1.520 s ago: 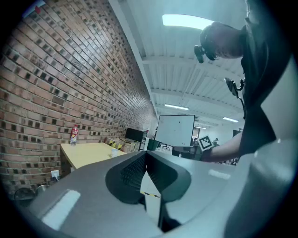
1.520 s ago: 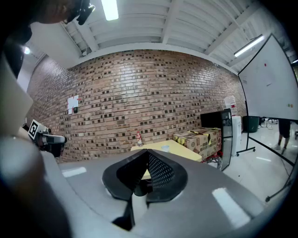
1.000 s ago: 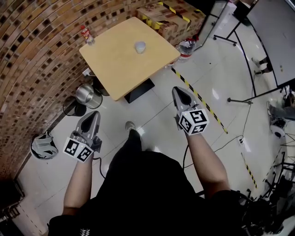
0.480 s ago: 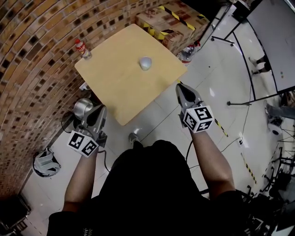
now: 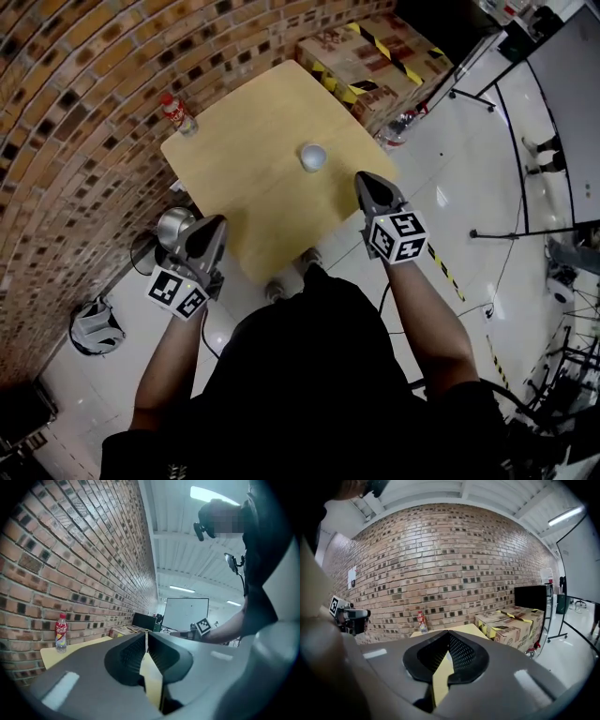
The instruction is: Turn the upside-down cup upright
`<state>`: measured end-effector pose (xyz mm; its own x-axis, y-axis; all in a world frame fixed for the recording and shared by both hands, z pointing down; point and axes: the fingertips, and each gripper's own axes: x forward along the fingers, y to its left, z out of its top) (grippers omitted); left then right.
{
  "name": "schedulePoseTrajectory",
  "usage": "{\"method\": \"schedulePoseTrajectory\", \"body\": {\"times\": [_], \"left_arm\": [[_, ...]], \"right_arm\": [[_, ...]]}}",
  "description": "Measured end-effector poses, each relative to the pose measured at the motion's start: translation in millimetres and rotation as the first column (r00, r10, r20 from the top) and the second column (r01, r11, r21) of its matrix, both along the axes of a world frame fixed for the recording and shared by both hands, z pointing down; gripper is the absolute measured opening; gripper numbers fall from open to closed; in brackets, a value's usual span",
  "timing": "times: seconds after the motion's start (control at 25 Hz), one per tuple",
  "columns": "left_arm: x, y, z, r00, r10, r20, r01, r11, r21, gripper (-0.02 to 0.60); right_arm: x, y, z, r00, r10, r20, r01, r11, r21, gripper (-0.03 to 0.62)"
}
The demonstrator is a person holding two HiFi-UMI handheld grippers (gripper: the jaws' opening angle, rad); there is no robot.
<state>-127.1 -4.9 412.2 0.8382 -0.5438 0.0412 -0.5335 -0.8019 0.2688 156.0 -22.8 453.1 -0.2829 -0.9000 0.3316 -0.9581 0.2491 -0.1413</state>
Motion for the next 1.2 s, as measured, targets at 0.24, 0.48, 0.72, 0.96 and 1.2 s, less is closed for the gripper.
{"method": "schedulePoseTrajectory", "body": {"times": [0.24,0.48,0.72,0.96,1.2], "left_arm": [[5,-31,-10,0.991,-0.134,-0.026,0.134,0.991,-0.013,0.012],[6,-33,-10,0.987,-0.161,-0.031,0.160,0.987,-0.034,0.012],[-32,-24,6,0.978,-0.205,0.028,0.206,0.977,-0.055,0.012],[-50,-26,-4,0.957,-0.290,0.019,0.291,0.956,-0.028,0.012],[-62,-22,-17,0.942,-0.335,0.007,0.335,0.942,-0.006,0.012]], "right_arm": [[4,-54,26,0.994,-0.109,0.019,0.111,0.987,-0.113,0.003],[5,-80,57,0.990,-0.139,0.016,0.140,0.976,-0.170,0.003],[-12,-91,103,0.983,-0.185,-0.008,0.174,0.936,-0.305,0.008],[-6,-106,130,0.985,-0.168,-0.028,0.143,0.905,-0.401,0.077],[0,-121,154,0.990,-0.140,-0.025,0.109,0.856,-0.506,0.100]]}}
